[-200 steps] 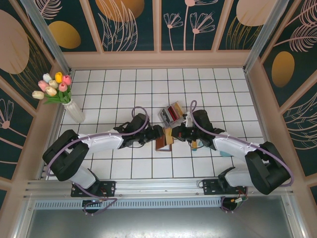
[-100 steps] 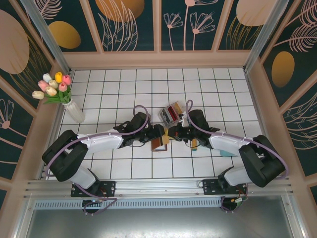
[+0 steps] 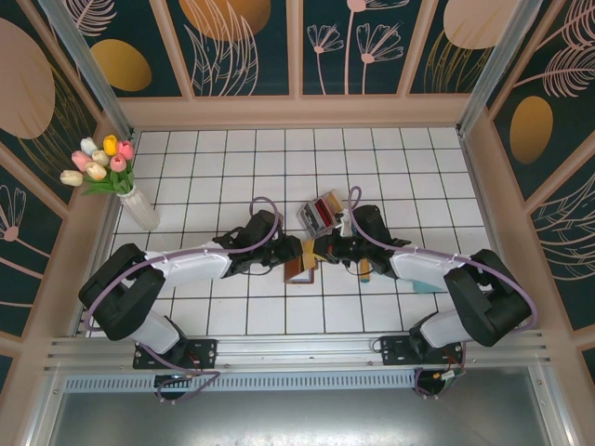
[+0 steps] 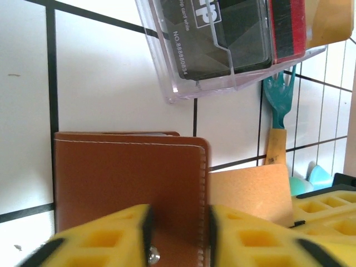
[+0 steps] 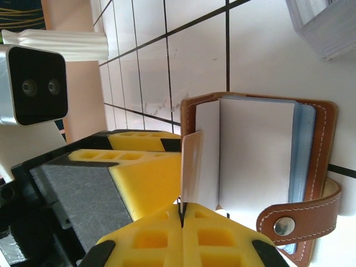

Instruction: Put the credit cards into the card holder

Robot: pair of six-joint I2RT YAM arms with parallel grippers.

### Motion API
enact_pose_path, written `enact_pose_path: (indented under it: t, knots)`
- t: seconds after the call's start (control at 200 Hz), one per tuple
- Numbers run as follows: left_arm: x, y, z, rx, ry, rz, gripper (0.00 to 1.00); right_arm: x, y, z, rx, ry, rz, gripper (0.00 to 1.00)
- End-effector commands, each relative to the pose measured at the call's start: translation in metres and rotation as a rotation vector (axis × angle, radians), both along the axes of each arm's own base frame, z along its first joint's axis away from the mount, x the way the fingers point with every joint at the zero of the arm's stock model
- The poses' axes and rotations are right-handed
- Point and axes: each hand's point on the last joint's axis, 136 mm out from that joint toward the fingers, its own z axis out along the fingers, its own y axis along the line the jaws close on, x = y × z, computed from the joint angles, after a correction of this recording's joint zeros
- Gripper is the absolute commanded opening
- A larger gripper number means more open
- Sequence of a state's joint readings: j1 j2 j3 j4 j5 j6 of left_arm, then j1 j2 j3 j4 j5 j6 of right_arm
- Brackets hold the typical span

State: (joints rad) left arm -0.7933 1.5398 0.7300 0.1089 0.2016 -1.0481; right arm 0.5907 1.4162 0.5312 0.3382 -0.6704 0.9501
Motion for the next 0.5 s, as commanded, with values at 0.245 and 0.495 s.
enact_pose_path:
  t: [0.245, 0.495]
  knots:
    - [-0.005, 0.011, -0.004, 0.043, 0.002, 0.017, 0.07, 0.004, 0.012, 0.029, 0.128, -0.072, 0.040, 0.00]
    - [-0.003, 0.022, 0.002, 0.056, -0.023, 0.062, 0.00, 0.007, 0.006, 0.017, 0.057, -0.062, 0.016, 0.00]
